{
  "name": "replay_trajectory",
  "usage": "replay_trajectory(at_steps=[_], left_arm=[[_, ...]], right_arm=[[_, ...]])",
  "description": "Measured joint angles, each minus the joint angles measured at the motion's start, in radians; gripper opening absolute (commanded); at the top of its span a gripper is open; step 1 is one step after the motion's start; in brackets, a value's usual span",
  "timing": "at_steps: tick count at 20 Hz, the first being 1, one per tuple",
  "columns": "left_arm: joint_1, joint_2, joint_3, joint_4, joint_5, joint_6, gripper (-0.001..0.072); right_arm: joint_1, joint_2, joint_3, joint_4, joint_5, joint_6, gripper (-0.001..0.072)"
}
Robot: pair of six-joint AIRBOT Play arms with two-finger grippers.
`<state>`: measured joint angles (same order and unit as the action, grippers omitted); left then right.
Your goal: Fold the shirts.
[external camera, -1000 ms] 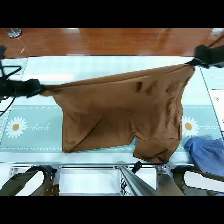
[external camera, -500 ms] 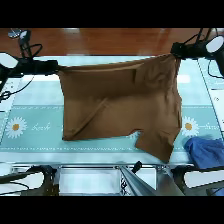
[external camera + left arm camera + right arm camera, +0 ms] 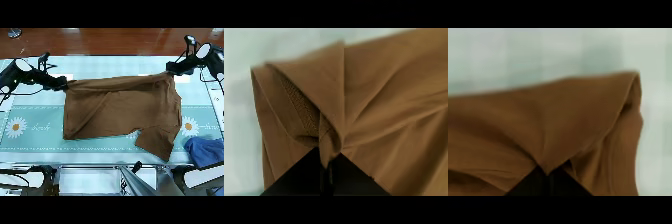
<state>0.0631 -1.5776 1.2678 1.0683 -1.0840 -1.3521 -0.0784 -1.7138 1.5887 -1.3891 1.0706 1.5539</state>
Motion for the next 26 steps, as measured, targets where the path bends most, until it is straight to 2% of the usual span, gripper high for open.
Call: replay_trajectory(at_steps=[2,3,4,5,7,8,10,12,14,15,19,26], left_arm=[[-0.002,-0.004,0.0,0.043,-0.097,-0.037,0.0038],[-0.002,-0.006,0.0,0.072,-0.13,-0.062,0.0181],[-0.002,-0.007,0.0,0.094,-0.158,-0.086,0.0376],[-0.003,-0.009,0.0,0.109,-0.182,-0.107,0.0464],[-0.004,-0.008,0.0,0.118,-0.213,-0.127,0.0464],[-0.004,-0.002,0.0,0.12,-0.238,-0.134,0.0465],[-0.004,0.02,0.0,0.124,-0.281,-0.125,0.047],[-0.003,0.06,-0.005,0.132,-0.317,-0.109,0.0579],[0.006,0.119,-0.037,0.138,-0.341,-0.097,0.0698],[0.015,0.154,-0.069,0.139,-0.351,-0.086,0.0712],[0.107,0.33,-0.301,0.088,-0.354,-0.006,0.0711],[0.285,0.493,-0.667,-0.067,-0.312,0.135,0.071]], right_arm=[[0.0,0.0,0.0,-0.046,0.115,0.009,0.0035],[0.0,0.0,0.0,-0.064,0.158,0.013,0.0036],[0.0,0.0,0.0,-0.079,0.198,0.018,0.0039],[0.0,0.0,0.0,-0.084,0.225,0.021,0.011],[0.0,0.001,0.0,-0.076,0.274,0.018,0.0333],[0.0,0.001,0.0,-0.065,0.302,-0.004,0.0382],[0.0,0.001,0.0,-0.069,0.389,-0.058,0.0382],[-0.002,0.005,-0.005,-0.124,0.499,-0.099,0.0401],[-0.017,0.035,-0.035,-0.166,0.567,-0.119,0.0535],[-0.028,0.061,-0.065,-0.171,0.575,-0.126,0.0602],[-0.116,0.22,-0.259,-0.11,0.497,-0.195,0.0612],[-0.367,0.391,-0.526,0.28,0.352,-0.336,0.0603]])
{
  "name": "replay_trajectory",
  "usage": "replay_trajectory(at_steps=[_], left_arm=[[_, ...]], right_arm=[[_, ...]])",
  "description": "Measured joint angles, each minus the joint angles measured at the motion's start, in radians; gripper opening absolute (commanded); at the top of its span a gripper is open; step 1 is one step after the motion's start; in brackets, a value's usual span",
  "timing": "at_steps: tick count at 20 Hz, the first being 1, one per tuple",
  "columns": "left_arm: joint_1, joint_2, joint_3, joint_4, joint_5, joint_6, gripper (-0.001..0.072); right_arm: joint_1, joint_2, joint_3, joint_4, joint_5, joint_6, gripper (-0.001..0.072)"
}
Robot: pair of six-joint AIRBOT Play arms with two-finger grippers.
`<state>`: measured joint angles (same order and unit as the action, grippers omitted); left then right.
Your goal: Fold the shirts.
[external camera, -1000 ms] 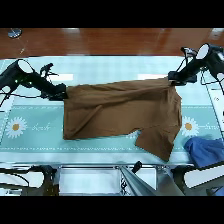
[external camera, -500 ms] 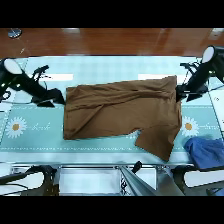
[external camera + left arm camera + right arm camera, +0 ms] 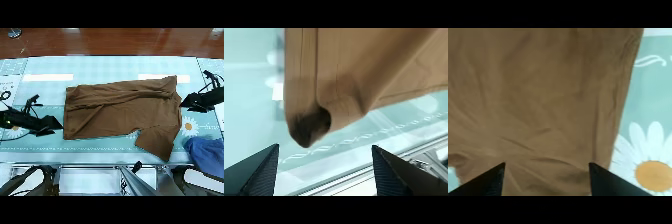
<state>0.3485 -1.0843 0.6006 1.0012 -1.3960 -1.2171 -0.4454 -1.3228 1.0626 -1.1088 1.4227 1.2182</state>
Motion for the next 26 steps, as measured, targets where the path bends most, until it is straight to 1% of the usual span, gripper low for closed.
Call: replay_trajectory(at_steps=[3,7,8,9,11,12,13,15,18,20,22,26], left_arm=[[0.019,0.013,-0.088,-0.031,0.051,0.021,0.071],[0.028,0.018,-0.161,-0.054,0.102,0.037,0.0707],[0.029,0.019,-0.175,-0.069,0.118,0.039,0.0696],[0.028,0.02,-0.188,-0.094,0.129,0.04,0.0619],[0.013,0.02,-0.219,-0.149,0.189,0.042,0.0364],[-0.004,0.019,-0.231,-0.171,0.23,0.045,0.0149],[-0.027,0.016,-0.24,-0.188,0.271,0.051,0.0018],[-0.077,0.013,-0.251,-0.226,0.298,0.064,0.0019],[-0.124,0.012,-0.258,-0.25,0.319,0.075,0.0018],[-0.138,0.012,-0.26,-0.255,0.323,0.078,0.0018],[-0.146,0.012,-0.261,-0.26,0.326,0.082,0.0019],[-0.151,0.012,-0.262,-0.263,0.328,0.085,0.0019]], right_arm=[[-0.055,0.014,-0.042,0.071,-0.005,-0.035,0.0603],[-0.08,0.021,-0.061,0.103,-0.011,-0.058,0.0603],[-0.082,0.022,-0.062,0.107,-0.016,-0.061,0.0603],[-0.084,0.022,-0.064,0.111,-0.017,-0.063,0.0603],[-0.087,0.023,-0.066,0.113,-0.019,-0.066,0.0603],[-0.087,0.023,-0.066,0.114,-0.021,-0.066,0.0603],[-0.088,0.023,-0.067,0.117,-0.023,-0.066,0.0603],[-0.089,0.023,-0.067,0.109,-0.023,-0.066,0.0603],[-0.093,0.024,-0.079,0.027,-0.017,-0.052,0.0586],[-0.119,0.032,-0.127,-0.023,-0.007,-0.047,0.0587],[-0.158,0.042,-0.201,-0.002,-0.006,-0.053,0.059],[-0.204,0.052,-0.352,0.066,-0.034,-0.109,0.059]])
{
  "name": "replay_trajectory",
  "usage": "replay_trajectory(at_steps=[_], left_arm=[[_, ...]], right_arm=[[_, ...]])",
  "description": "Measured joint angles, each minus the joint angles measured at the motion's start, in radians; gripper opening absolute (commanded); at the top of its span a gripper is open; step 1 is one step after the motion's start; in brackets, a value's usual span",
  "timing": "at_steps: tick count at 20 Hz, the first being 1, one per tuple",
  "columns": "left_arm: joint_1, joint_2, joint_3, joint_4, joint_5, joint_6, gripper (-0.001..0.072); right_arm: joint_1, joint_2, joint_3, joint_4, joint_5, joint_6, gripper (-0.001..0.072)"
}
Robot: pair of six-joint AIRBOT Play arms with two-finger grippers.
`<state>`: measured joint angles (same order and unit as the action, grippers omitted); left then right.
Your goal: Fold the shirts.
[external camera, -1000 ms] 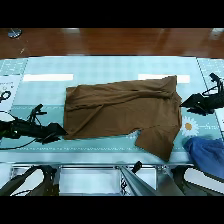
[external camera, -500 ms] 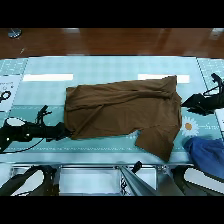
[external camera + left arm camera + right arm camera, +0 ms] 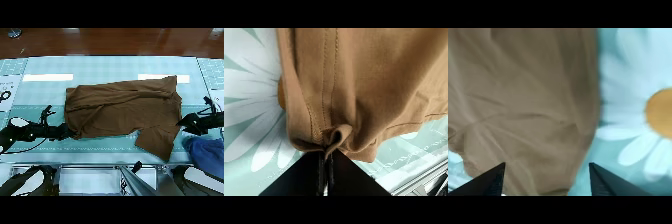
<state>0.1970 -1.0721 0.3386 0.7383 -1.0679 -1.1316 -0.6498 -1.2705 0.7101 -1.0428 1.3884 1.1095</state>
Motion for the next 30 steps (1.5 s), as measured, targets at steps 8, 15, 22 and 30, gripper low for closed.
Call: replay_trajectory(at_steps=[8,15,22,30], left_arm=[[-0.002,0.0,0.0,-0.003,0.01,0.002,0.0019],[-0.002,0.002,0.014,-0.011,0.025,0.002,0.0019],[0.007,0.023,0.233,-0.015,0.05,-0.011,0.0019],[-0.029,-0.128,0.497,-0.051,0.253,-0.069,0.0019]], right_arm=[[0.042,0.003,-0.103,0.014,-0.091,-0.045,0.0464],[0.216,0.016,-0.107,-0.003,-0.224,0.006,0.0034],[0.239,0.119,0.141,0.194,-0.37,-0.023,0.0035],[0.346,-0.116,0.451,0.337,-0.518,-0.043,0.0035]])
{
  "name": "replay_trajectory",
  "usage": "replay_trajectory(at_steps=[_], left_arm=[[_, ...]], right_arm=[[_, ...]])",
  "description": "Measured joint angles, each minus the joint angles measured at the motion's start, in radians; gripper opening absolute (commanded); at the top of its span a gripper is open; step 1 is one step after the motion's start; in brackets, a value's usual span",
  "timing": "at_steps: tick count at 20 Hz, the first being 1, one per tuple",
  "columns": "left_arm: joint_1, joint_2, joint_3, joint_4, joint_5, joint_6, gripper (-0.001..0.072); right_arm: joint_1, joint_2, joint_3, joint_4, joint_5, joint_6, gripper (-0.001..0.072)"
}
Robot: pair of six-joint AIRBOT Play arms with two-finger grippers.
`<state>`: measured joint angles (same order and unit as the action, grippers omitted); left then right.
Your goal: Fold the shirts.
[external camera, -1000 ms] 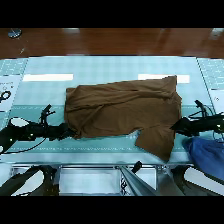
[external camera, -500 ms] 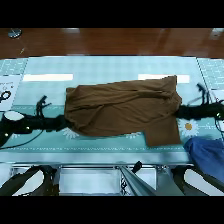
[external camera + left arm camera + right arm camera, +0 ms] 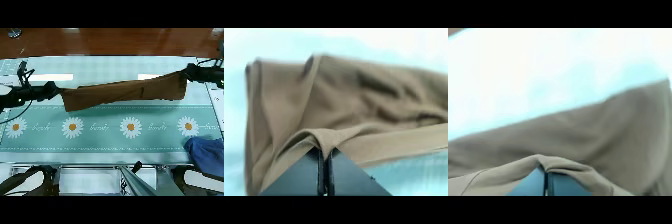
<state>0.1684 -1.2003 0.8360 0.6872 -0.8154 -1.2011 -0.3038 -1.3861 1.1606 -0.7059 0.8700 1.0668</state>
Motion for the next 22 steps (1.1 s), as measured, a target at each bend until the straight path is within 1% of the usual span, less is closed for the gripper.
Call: replay_trajectory(at_steps=[3,7,8,9,10,11,12,15,18,20,22], left_arm=[[-0.016,-0.109,0.098,-0.022,0.016,-0.003,0.0019],[-0.023,-0.256,0.233,-0.036,0.02,0.005,0.002],[-0.024,-0.287,0.254,-0.037,0.003,0.006,0.0032],[-0.024,-0.32,0.271,-0.037,-0.016,0.008,0.0146],[-0.023,-0.348,0.282,-0.034,-0.04,0.009,0.0337],[-0.017,-0.373,0.291,-0.027,-0.077,0.009,0.0451],[-0.007,-0.392,0.298,-0.014,-0.109,0.009,0.0467],[0.052,-0.42,0.307,0.026,-0.227,0.011,0.0466],[0.128,-0.424,0.312,0.043,-0.37,0.011,0.0465],[0.164,-0.407,0.313,0.051,-0.447,0.01,0.0465],[0.183,-0.372,0.313,0.051,-0.497,0.011,0.0465]], right_arm=[[0.045,-0.101,0.079,-0.027,-0.051,0.027,0.0035],[0.067,-0.175,0.12,-0.103,-0.084,0.065,0.004],[0.07,-0.186,0.125,-0.131,-0.09,0.073,0.0136],[0.072,-0.193,0.128,-0.148,-0.091,0.079,0.0272],[0.072,-0.197,0.13,-0.161,-0.1,0.079,0.0392],[0.071,-0.199,0.132,-0.173,-0.1,0.082,0.0472],[0.065,-0.197,0.133,-0.187,-0.097,0.083,0.0531],[0.03,-0.173,0.135,-0.294,-0.062,0.122,0.062],[-0.034,-0.166,0.136,-0.431,0.041,0.211,0.0622],[-0.089,-0.18,0.136,-0.423,0.108,0.231,0.0622],[-0.129,-0.199,0.136,-0.353,0.145,0.235,0.0622]])
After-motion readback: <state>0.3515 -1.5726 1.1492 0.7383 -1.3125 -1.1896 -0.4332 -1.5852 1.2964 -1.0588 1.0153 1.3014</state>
